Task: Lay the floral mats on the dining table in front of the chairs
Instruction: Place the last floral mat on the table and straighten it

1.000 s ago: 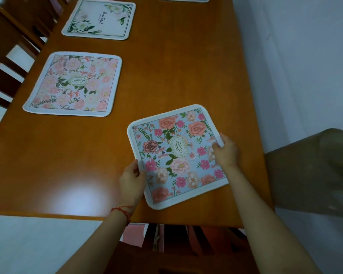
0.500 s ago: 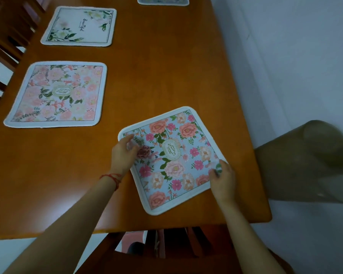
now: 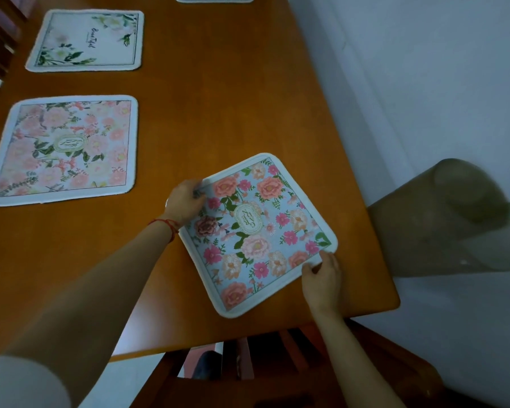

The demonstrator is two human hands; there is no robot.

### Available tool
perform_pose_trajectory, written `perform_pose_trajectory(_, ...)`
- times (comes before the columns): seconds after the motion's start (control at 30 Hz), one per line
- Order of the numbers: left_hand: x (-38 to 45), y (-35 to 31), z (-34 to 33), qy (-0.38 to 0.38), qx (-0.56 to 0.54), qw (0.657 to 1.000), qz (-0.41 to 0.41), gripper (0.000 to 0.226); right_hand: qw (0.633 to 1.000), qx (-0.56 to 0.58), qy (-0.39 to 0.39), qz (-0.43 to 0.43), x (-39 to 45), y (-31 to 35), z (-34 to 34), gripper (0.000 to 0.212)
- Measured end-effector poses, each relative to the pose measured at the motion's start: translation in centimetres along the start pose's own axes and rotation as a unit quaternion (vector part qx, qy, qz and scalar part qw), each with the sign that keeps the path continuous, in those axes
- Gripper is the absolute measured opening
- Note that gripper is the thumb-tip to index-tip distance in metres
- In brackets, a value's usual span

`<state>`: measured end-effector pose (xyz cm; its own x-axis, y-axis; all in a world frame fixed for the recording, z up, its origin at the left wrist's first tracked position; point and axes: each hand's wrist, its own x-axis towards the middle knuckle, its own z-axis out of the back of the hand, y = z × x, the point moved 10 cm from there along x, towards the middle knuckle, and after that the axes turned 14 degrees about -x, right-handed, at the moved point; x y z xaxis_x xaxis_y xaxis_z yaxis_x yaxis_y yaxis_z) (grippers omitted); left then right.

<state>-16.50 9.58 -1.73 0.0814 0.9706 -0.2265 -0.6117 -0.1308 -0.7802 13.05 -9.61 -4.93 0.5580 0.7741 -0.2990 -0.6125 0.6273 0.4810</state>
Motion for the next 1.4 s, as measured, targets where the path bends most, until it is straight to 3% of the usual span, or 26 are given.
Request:
perform_pose_trajectory(0.37, -3.7, 1.3, 0.9, -0.006, -0.025, 1.0, 0.004, 0.037, 0.999, 0.026, -0.034, 0.032, 3.6, 1.9, 1.1, 0.033)
perform_pose_trajectory(0.63, -8.6, 3.8, 1.4, -0.047, -0.066, 0.996, 0.034, 0.036, 0.995, 0.016, -0.01, 0.093, 7.5, 5.8, 2.0, 0.024)
perform_pose_trajectory(0.93, -13.8, 6.6, 0.1, -0.082, -0.159, 0.979, 0.094, 0.033, 0.988, 0.06, 0.084, 0.111, 13.4, 5.2, -1.0, 0.049)
perform_pose_trajectory(1.27, -8.1, 2.5, 0.3, -0.074, -0.162, 0.983, 0.044, 0.034, 0.986, 0.124, 0.08, 0.076, 8.9, 3.5, 0.1, 0.042)
perform_pose_trajectory(1.4, -7.7, 3.2, -0.1, -0.085, -0.177, 0.978, 0.069, 0.039, 0.986, 0.132, 0.065, 0.082, 8.4, 3.9, -0.1, 0.04)
